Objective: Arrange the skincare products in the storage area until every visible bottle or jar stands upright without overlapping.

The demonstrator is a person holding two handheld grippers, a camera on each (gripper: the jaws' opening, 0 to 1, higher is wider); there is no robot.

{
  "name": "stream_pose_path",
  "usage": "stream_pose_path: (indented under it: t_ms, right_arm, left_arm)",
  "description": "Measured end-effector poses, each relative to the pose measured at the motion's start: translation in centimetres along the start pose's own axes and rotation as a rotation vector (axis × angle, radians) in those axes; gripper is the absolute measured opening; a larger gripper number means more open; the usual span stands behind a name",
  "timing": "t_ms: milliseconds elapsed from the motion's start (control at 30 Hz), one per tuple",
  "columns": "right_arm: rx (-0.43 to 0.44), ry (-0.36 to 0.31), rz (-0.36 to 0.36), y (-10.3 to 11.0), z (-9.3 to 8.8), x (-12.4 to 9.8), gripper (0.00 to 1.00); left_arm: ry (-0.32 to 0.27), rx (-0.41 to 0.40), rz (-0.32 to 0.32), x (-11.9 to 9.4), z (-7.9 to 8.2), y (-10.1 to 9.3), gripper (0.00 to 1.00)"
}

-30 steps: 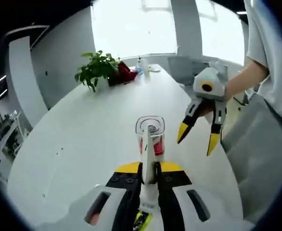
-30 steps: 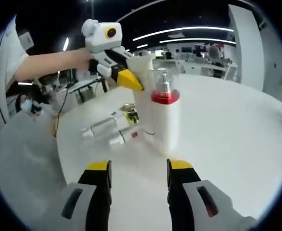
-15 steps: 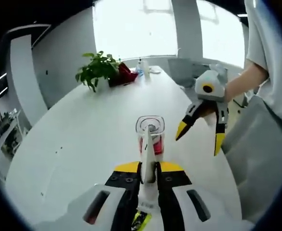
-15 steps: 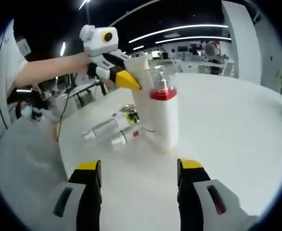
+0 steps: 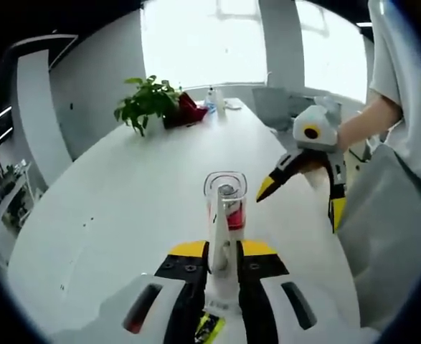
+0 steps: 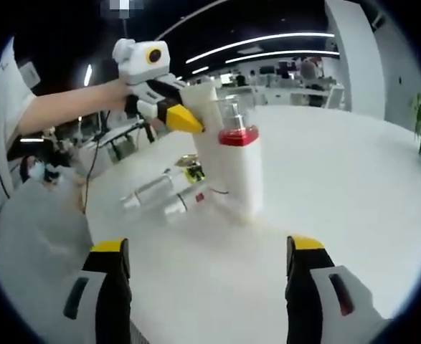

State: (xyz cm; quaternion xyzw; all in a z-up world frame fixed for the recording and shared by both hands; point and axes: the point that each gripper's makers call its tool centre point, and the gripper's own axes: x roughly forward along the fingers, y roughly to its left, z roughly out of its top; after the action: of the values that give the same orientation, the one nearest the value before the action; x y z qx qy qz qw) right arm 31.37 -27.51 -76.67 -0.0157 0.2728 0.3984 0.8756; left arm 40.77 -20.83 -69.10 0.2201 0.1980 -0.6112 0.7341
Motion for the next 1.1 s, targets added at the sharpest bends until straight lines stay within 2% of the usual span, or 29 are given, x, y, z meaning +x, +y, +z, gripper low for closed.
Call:
stream_pose_path:
  t_ms: [133,467,733,900,1100]
  right_arm:
    - [0.005,-0.006,-0.003,0.1,0.1,0.0,1.00]
    - [0.007,-0.001,-0.008,0.1,0.2,-0.2,0.99]
    - [0.001,-0.005,-0.009,0.5,0.6,-0.5,0.99]
    - [-0.006,-0.010,-0.008,0.7,1.2,-1.1,0.99]
    - [-0.002,-0.027,-0.005,1.0,1.6,-1.6,0.99]
  left_arm:
    - [0.002,0.000,-0.001,0.0,0.0,-0.1,0.22]
    - [0.022,-0.004,0.006,-0.5,-0.5,0.1,0.25]
    - [0.029,-0.040,0.037,-1.6,-1.2,0.2,0.33]
    - [0.012,-0.078,0.066,-2.7,-0.9,-1.2,0.40]
    - [0.016,-0.149,0.116,-4.3,-1.8,-2.3,0.47]
